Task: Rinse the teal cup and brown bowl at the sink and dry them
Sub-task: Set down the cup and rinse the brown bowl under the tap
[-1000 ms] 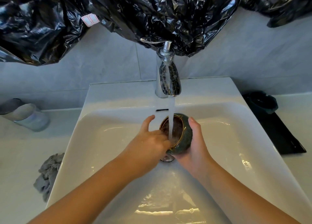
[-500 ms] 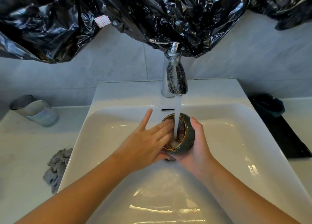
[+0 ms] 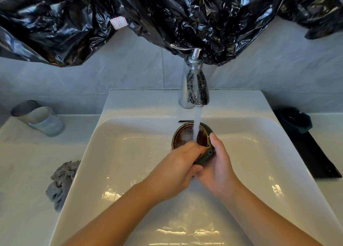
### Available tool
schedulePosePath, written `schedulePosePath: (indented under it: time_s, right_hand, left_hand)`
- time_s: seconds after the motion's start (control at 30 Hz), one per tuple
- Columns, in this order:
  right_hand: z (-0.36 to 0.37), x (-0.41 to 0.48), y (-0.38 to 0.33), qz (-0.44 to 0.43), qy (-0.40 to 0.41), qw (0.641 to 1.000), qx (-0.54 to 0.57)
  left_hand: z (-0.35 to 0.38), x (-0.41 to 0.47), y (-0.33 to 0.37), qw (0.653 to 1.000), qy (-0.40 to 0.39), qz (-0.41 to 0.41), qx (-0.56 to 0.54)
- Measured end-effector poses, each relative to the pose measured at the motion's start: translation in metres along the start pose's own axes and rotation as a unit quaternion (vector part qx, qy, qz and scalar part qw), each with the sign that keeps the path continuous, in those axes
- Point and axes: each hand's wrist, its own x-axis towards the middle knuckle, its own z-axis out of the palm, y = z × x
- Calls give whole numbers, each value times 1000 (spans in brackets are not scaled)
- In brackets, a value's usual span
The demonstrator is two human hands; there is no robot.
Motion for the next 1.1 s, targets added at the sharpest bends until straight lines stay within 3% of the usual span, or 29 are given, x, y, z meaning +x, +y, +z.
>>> schedulePosePath:
  time_s: [0.1,0.17,0.27,0.33,0.47,0.57,0.63,0.73,0.83,0.9,0.97,1.0,1.03,1.1]
  right_hand:
    - [-3,1,-8,20,12,1000,9]
    - [-4,2,-11,23,22,999,9]
    - [-1,1,-13,16,38,999,12]
    - [-2,0,-14,21,36,999,19]
    - [-3,0,-12,19,29,998,54]
    - [-7,-1,-9,22,41,999,13]
    - [-7,-1,-10,25,35,999,-15]
    - [-5,-1,-11,35,12,999,-18]
    - [-4,-2,-12,33,-35,999,-20]
    - [-5,-2,-14,23,-63,997,-48]
    - [-7,-1,-15,3,-49,994,-103]
    - [-9,0,-15,-17,-22,988,-154]
    - [-8,1,-15,-48,13,973,-226]
    - [-6,2,-14,-118,62,913,-385]
  left_hand:
    - [-10,-7,-26,968,17,93,233]
    - [-22,-9,-39,932,-16,98,347]
    - [-29,2,-37,918,-71,103,376]
    - [-27,11,-27,909,-62,127,393]
    - [-9,18,2,981,-14,46,188]
    - [5,13,14,993,-13,-9,115]
    - [6,8,5,979,-8,30,203]
    - [-7,0,-11,947,20,16,319]
    - [-12,-11,-14,971,130,-30,196]
    - [-11,-10,-9,963,196,-177,56]
    - [-10,-2,-8,916,95,-365,-134]
    - [-11,1,-9,888,40,-415,-192]
    - [-11,4,-11,875,17,-436,-212]
    - [-11,4,-13,886,56,-422,-184]
